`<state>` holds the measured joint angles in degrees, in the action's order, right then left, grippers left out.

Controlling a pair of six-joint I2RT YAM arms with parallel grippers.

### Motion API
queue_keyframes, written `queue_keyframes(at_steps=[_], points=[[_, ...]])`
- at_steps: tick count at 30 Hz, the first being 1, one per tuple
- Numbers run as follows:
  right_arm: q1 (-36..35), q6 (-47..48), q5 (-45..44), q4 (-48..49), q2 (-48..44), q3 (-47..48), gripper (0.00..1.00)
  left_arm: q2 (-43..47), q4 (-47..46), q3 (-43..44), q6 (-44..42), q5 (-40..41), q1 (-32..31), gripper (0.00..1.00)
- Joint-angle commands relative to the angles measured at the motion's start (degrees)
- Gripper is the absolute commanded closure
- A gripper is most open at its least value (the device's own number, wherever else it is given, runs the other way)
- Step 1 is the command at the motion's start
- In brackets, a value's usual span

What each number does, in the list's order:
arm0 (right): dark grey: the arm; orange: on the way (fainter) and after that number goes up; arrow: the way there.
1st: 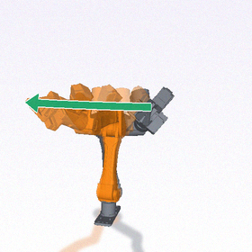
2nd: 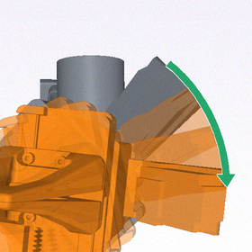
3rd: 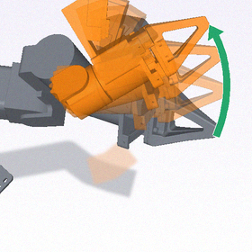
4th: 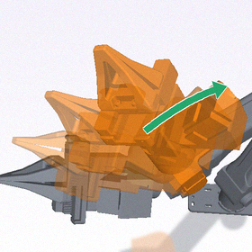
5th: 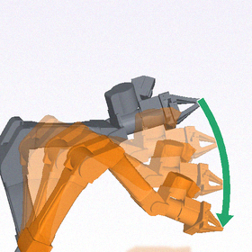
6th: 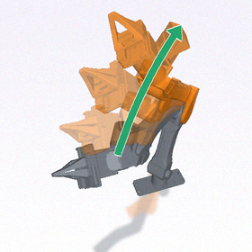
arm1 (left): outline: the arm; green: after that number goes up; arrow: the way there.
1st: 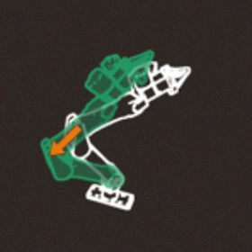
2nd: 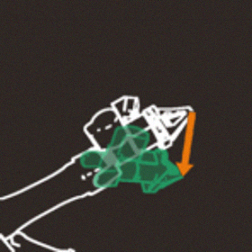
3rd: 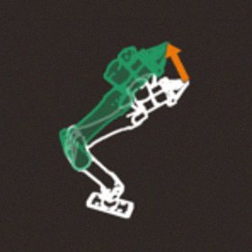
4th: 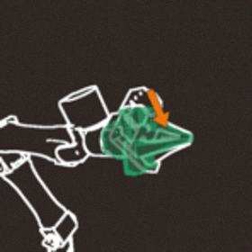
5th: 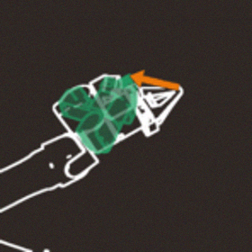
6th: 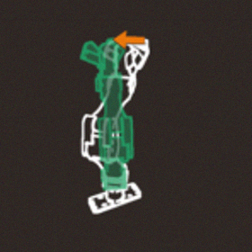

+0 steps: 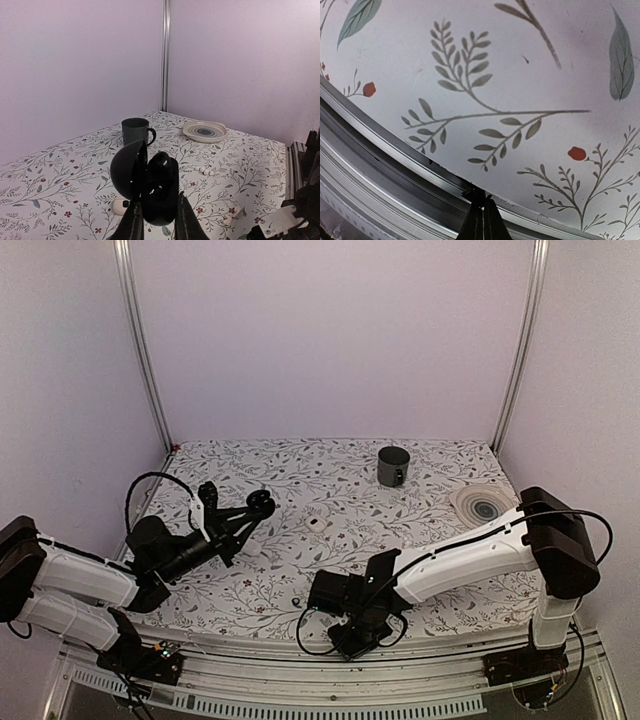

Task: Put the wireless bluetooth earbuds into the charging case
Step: Pick up the left earbud from the corner of the board, then place the left earbud at the center of the board.

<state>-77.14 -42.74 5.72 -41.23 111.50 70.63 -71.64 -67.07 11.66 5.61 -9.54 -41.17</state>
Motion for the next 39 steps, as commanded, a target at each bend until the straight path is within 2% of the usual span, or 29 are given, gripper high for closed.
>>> queue_keyframes(at_steps=[1,12,18,22,26,35,37,39], points=[[0.06,3.16,-2.71,-0.86,-1.80,1.06,0.96,-0.54,-2.32,-0.81,0.28,0.75,0.79,1.00],[1.48,8.46,-3.56,1.45,-8.84,-0.31,0.96,-2.37,-3.07,0.04,0.98,0.84,0.74,1.00],[11.31,10.63,-4.14,3.23,-12.96,-3.83,0.96,-6.05,-4.17,1.77,1.91,0.64,0.74,1.00],[18.14,14.64,-4.58,5.89,-11.25,-3.45,0.96,-8.37,-4.89,3.66,2.39,1.09,0.82,1.00],[21.94,19.16,-4.98,8.67,-8.80,-3.37,0.96,-10.67,-4.74,5.64,2.99,0.80,1.37,1.00],[24.36,29.49,-9.48,11.01,-1.78,2.93,0.95,-13.11,-4.21,8.52,4.33,-1.10,3.71,1.00],[24.44,31.38,-11.18,11.18,-0.63,4.88,0.90,-13.17,-3.62,8.81,4.33,-1.50,4.13,1.00],[24.56,32.80,-12.73,10.95,0.23,6.37,0.77,-13.11,-3.07,9.06,4.33,-1.94,4.45,1.00]])
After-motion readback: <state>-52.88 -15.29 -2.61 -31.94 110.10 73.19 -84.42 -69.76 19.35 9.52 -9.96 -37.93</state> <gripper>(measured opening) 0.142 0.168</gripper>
